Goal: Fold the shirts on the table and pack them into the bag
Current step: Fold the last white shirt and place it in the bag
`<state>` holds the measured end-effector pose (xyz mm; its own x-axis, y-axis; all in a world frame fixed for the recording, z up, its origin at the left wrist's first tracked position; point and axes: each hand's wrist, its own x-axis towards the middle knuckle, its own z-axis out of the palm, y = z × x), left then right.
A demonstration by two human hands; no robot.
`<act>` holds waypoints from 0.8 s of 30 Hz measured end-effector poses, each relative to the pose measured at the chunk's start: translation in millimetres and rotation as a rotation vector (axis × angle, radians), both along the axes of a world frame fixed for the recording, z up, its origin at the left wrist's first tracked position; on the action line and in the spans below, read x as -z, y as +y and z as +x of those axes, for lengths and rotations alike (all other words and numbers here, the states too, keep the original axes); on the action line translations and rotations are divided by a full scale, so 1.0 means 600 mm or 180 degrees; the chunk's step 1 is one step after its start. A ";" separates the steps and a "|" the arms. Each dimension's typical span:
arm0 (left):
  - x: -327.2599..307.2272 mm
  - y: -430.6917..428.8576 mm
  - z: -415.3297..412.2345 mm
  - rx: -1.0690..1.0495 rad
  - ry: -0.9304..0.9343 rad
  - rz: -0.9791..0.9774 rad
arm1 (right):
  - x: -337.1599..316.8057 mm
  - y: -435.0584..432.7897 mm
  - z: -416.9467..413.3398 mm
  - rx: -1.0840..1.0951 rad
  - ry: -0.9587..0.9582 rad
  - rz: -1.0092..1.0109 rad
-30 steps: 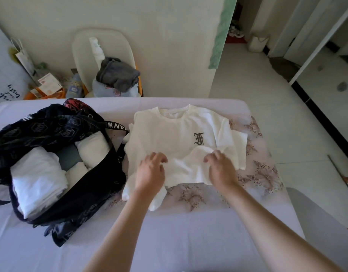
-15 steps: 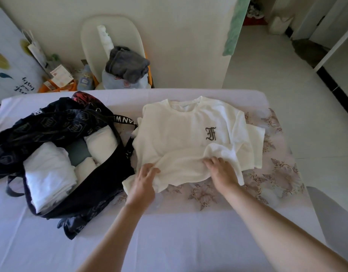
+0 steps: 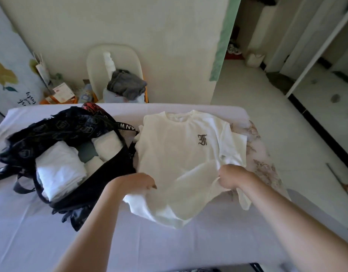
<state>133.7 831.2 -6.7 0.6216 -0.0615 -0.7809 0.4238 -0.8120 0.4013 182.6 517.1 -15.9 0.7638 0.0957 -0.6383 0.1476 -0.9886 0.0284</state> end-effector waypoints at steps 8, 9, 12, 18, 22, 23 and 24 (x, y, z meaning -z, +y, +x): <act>0.109 -0.088 -0.049 0.0359 -0.1177 0.0067 | 0.042 -0.016 -0.100 0.0730 0.0060 0.0641; 0.123 -0.096 -0.052 0.0548 -0.1416 0.0132 | 0.056 -0.016 -0.106 0.0508 -0.0357 0.0663; 0.163 -0.111 -0.069 0.1305 -0.1408 0.0584 | 0.097 -0.021 -0.118 0.0009 -0.0469 0.0588; 0.175 -0.148 -0.061 0.1669 -0.1126 0.1004 | 0.170 -0.075 -0.137 0.0169 -0.0069 0.0458; 0.125 -0.196 -0.007 0.2159 -0.0179 0.1154 | 0.173 -0.111 -0.140 0.0175 -0.0700 0.0497; 0.111 -0.211 0.007 0.2263 0.0058 0.1114 | 0.168 -0.114 -0.127 0.0072 -0.0730 0.0431; 0.097 -0.226 0.022 0.2340 0.0240 0.1088 | 0.160 -0.117 -0.110 0.0041 -0.0730 0.0407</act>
<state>146.9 695.3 -64.9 0.4601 -0.1841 -0.8686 -0.2495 -0.9656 0.0725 116.7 446.6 -112.0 0.8888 0.1537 -0.4317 0.1390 -0.9881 -0.0656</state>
